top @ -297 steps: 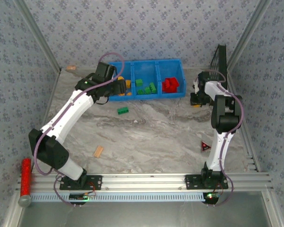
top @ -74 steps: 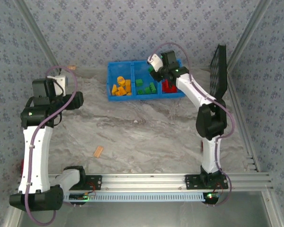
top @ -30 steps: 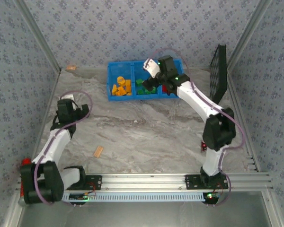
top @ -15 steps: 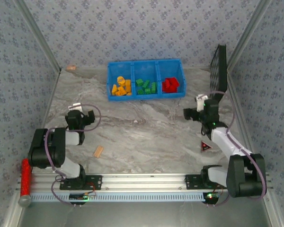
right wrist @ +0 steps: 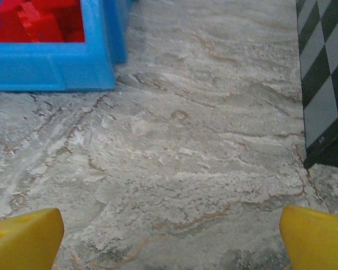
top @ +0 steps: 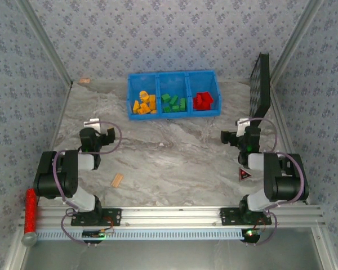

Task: Sort the legos into containers by color
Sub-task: Reset both arms

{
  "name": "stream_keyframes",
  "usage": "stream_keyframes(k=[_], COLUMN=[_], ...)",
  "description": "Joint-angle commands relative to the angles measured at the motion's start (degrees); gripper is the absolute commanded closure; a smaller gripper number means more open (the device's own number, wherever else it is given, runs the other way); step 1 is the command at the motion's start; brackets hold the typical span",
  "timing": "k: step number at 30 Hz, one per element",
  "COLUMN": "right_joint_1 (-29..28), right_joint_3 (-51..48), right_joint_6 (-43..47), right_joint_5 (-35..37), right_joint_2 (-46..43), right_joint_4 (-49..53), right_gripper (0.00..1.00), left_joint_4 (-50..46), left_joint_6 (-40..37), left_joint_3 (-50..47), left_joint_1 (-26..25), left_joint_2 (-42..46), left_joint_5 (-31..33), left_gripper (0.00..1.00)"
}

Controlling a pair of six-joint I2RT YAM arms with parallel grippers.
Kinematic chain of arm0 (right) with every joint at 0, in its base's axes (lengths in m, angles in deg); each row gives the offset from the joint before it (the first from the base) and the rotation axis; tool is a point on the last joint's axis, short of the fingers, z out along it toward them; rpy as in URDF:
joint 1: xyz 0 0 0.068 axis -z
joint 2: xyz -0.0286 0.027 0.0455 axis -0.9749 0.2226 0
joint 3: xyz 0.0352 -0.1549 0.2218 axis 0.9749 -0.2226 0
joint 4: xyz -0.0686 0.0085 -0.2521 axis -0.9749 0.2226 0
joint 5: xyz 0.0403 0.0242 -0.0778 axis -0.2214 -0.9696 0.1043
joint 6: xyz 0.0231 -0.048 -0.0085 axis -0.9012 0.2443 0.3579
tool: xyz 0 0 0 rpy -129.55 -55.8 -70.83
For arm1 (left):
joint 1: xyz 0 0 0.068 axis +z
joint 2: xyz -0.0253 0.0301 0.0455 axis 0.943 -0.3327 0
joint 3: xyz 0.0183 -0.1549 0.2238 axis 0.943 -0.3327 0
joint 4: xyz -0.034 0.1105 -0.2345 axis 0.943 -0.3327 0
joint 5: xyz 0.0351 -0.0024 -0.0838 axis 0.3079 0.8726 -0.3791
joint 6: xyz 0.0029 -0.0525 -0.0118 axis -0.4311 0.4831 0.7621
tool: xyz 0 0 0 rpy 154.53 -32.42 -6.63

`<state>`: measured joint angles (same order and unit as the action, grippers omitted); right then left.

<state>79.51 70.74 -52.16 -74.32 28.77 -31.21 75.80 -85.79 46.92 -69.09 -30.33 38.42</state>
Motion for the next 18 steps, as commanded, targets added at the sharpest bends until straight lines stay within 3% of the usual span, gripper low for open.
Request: stream_keyframes(k=[1, 18], right_joint_1=[0.5, 0.0], right_joint_3=[-0.2, -0.1], right_joint_6=[0.0, -1.1], right_joint_5=[-1.2, 2.7], right_joint_2=[0.7, 1.2], right_joint_4=[-4.9, -5.6], right_gripper=[0.00, 0.00], left_joint_4=[0.7, 0.6], left_joint_6=[-0.6, -0.7], left_joint_3=[1.1, 1.1], left_joint_1=[-0.4, -0.3], left_joint_2=[0.3, 0.3], left_joint_5=[-1.1, -1.1], left_gripper=[0.00, 0.00])
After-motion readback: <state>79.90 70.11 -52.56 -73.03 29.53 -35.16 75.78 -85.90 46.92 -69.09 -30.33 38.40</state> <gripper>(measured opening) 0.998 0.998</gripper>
